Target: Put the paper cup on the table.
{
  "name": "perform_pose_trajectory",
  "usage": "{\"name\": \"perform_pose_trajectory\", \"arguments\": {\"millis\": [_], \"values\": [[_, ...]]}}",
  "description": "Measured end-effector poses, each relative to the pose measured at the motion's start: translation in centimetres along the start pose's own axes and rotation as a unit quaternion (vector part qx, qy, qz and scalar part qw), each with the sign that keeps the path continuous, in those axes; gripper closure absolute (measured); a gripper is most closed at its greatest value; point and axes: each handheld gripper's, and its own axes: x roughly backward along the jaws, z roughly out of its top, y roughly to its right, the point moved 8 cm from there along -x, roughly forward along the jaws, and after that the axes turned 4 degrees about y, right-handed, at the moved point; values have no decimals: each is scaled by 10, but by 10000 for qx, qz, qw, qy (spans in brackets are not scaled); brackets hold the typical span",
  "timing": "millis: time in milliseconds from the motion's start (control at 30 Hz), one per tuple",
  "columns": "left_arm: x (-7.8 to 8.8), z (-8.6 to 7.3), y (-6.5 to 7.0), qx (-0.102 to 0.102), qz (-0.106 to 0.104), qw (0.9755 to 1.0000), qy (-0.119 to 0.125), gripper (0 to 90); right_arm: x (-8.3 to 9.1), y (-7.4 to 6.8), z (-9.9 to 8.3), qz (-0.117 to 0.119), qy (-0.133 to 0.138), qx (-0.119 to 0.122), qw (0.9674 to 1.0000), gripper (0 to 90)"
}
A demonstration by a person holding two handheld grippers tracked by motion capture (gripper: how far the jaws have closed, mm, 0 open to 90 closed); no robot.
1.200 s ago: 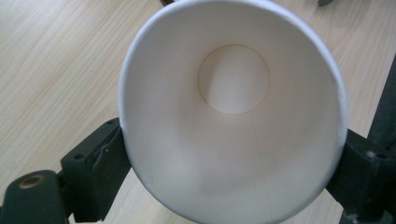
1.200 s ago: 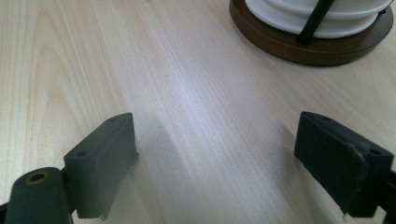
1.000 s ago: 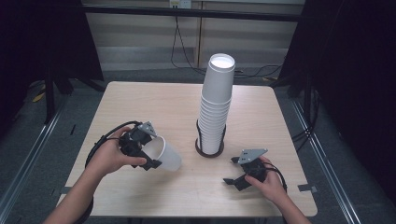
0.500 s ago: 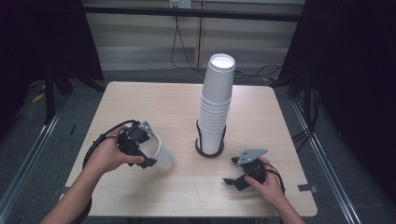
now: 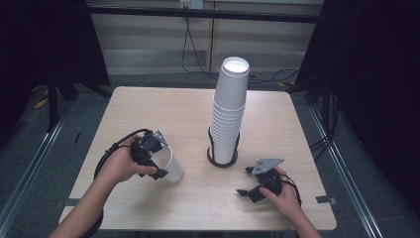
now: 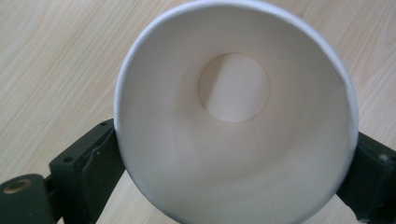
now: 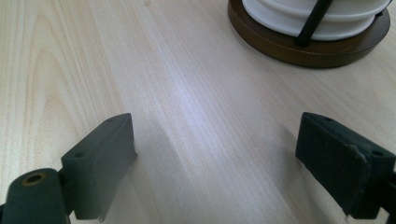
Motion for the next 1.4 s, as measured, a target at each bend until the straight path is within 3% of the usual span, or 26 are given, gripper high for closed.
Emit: {"name": "perform_pose_trajectory", "arguments": {"millis": [167,333,400,633,833,867,1400], "values": [[-6,5,0,-59,41,9996,267,60,0,0,0,-6,4,-1,10000,115],[-15,5,2,-8,-45,9993,371,65,0,0,0,-5,4,-5,10000,115],[-18,6,4,99,-110,9986,516,76,0,0,0,-18,9,4,10000,116],[-21,5,6,102,-143,9976,664,98,0,0,0,-25,14,6,10000,116],[-22,0,9,212,-194,9964,796,104,0,0,0,-24,17,-1,10000,116],[-21,-1,8,155,-208,9967,767,104,0,0,0,-26,13,0,10000,116],[-19,-28,1,553,-174,9922,1108,113,0,0,0,-31,16,-12,10000,117]]}}
